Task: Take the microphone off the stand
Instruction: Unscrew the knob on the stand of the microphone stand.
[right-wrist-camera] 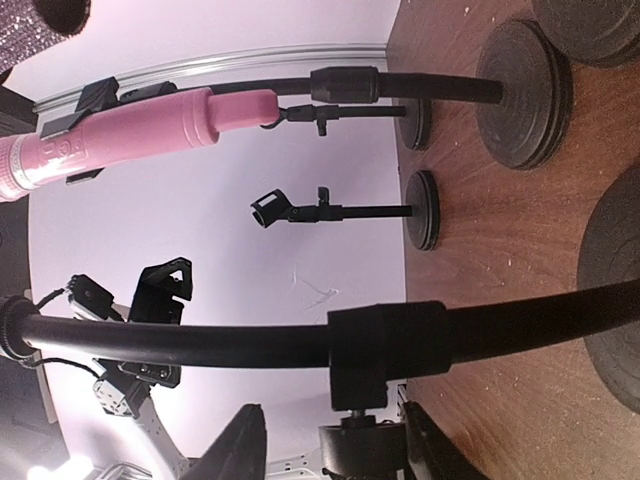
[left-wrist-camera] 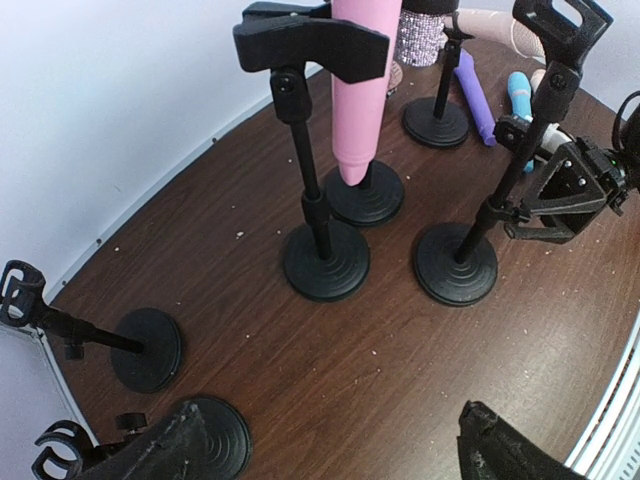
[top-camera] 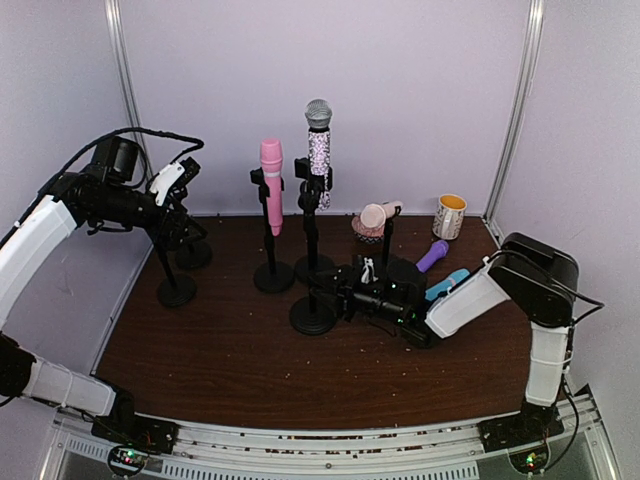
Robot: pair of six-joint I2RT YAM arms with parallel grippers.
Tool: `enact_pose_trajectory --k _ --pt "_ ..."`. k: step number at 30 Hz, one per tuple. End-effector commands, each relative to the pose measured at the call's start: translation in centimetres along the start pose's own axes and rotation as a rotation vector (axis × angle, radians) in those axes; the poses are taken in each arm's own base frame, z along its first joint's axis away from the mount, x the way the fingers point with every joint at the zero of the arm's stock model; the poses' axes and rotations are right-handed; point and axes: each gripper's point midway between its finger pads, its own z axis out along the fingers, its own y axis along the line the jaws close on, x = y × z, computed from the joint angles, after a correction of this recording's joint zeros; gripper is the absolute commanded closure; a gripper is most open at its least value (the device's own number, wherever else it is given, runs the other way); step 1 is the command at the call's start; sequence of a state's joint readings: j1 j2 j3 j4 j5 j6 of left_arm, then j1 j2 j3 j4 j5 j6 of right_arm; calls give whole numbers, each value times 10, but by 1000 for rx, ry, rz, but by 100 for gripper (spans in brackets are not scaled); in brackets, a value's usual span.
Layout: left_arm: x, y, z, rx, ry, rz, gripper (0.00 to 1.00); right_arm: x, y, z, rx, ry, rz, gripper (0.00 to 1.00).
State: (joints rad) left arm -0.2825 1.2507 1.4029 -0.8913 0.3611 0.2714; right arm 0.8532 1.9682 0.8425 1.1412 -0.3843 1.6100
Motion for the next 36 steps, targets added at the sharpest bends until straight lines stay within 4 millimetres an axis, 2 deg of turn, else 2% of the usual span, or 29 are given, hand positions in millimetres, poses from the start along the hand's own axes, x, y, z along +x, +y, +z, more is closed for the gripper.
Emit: enact_pose_trajectory --k 1,11,19,23,24,29,36 --pt "-8 -1 -7 -11 -35 28 11 -15 3 -2 -23 -37 8 59" --pt "-8 -2 -9 -11 -39 29 11 -22 2 1 1 -57 -10 78" --pt "-9 -3 -9 -4 -42 27 11 -23 -5 -3 55 -81 -54 98" --pt "-8 -3 -8 -2 -41 28 11 -24 -14 -10 139 -111 -121 100" --pt "-8 -3 -8 -1 -41 29 11 -24 -22 -12 188 -119 -142 100" --pt "-9 -3 -6 5 -41 27 11 -24 -39 -23 385 -167 -327 100" --pt "-8 -3 -5 5 -36 25 11 -19 -41 -24 547 -212 -571 100"
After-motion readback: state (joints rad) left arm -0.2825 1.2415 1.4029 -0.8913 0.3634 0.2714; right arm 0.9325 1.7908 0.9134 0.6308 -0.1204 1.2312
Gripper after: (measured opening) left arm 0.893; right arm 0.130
